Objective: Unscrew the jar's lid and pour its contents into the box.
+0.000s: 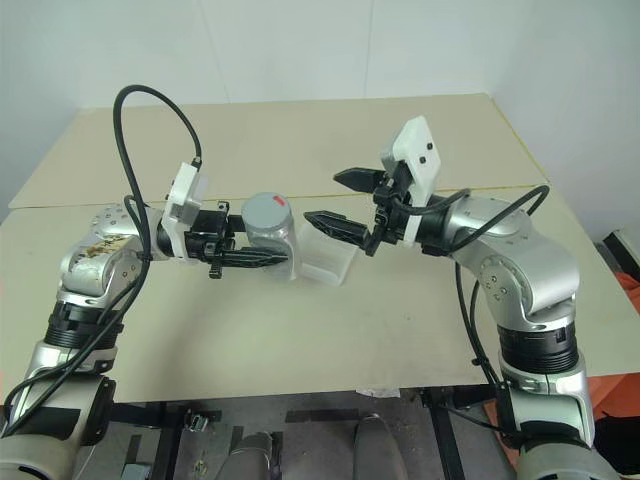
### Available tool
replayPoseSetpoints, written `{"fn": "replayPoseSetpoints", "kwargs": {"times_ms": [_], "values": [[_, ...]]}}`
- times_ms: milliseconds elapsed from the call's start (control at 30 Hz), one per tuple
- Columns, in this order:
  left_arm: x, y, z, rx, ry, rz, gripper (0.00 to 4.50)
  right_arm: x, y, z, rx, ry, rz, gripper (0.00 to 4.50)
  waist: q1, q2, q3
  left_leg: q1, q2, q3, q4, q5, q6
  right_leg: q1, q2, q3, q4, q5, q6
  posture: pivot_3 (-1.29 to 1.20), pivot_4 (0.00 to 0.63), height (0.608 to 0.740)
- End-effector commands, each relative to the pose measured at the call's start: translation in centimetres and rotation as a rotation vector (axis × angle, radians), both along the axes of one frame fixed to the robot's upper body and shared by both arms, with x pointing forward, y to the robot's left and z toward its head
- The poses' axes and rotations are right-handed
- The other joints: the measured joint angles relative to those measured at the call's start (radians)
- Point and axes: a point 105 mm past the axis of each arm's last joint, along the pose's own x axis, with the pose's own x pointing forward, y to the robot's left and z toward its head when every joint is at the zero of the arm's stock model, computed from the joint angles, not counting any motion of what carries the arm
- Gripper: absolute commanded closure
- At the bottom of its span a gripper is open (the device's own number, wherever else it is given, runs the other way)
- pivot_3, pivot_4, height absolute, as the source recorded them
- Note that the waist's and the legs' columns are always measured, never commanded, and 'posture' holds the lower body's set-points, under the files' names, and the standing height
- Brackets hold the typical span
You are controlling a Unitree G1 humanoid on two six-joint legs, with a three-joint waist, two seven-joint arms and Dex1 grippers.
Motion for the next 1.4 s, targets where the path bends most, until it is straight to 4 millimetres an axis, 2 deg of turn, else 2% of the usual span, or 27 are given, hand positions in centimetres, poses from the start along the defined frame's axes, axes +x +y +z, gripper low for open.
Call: {"fn": "replayPoseSetpoints", "kwargs": {"times_ms": [33,133,233,467,667,767,900,1133,1400], "values": [[0.0,0.2,1.7,-0.068,-0.035,0.007,2.57,-1.7,-0.2,1.4,-0.015,-0.087,0.061,0.04,0.004,0.0,0.0,0.0,0.0,0.0,0.0,0.0,0.0,0.0,0.0,0.0,0.0,0.0,0.0,0.0,0.15,0.74],[0.3,0.0,1.5,-0.081,-0.025,0.015,2.57,-3.3,0.8,1.6,-0.018,-0.096,0.149,0.04,0.004,0.0,0.0,0.0,0.0,0.0,0.0,0.0,0.0,0.0,0.0,0.0,0.0,0.0,0.0,0.0,0.15,0.74],[0.3,-0.3,1.2,-0.072,-0.025,0.01,2.57,-3.8,2.0,2.3,0.001,-0.118,0.18,0.04,0.004,0.0,0.0,0.0,0.0,0.0,0.0,0.0,0.0,0.0,0.0,0.0,0.0,0.0,0.0,0.0,0.15,0.74],[0.7,-0.9,1.5,-0.095,-0.033,0.008,2.57,-2.8,4.8,2.8,0.034,-0.145,0.142,0.04,0.012,0.0,0.0,0.0,0.0,0.0,0.0,0.0,0.0,0.0,0.0,0.0,0.0,0.0,0.0,0.0,0.15,0.74],[0.6,-1.0,1.4,-0.088,-0.033,-0.002,2.57,-2.6,6.2,3.0,0.036,-0.156,0.153,0.04,0.012,0.0,0.0,0.0,0.0,0.0,0.0,0.0,0.0,0.0,0.0,0.0,0.0,0.0,0.0,0.0,0.15,0.74],[0.5,-1.1,1.3,-0.085,-0.035,-0.008,2.57,-1.7,6.6,2.8,0.041,-0.145,0.127,0.04,0.012,0.0,0.0,0.0,0.0,0.0,0.0,0.0,0.0,0.0,0.0,0.0,0.0,0.0,0.0,0.0,0.15,0.74],[0.4,-1.1,1.3,-0.083,-0.032,-0.015,2.57,-0.8,6.9,2.9,0.048,-0.143,0.106,0.04,0.012,0.0,0.0,0.0,0.0,0.0,0.0,0.0,0.0,-0.001,0.0,0.0,0.0,0.0,0.0,0.0,0.15,0.74],[0.0,-1.0,1.1,-0.07,-0.033,-0.023,2.57,-0.4,6.7,3.1,0.067,-0.135,0.101,0.04,0.012,0.0,0.0,0.0,0.0,0.0,0.0,0.0,0.0,-0.001,0.0,0.0,0.0,0.0,0.0,0.0,0.15,0.74],[-0.1,-0.3,1.1,-0.064,-0.035,-0.005,2.57,-0.6,4.7,3.2,0.067,-0.135,0.09,0.04,0.013,0.0,0.0,0.0,0.0,0.0,0.0,0.0,0.0,0.0,0.0,0.0,0.0,0.0,0.0,0.0,0.15,0.74]]}}
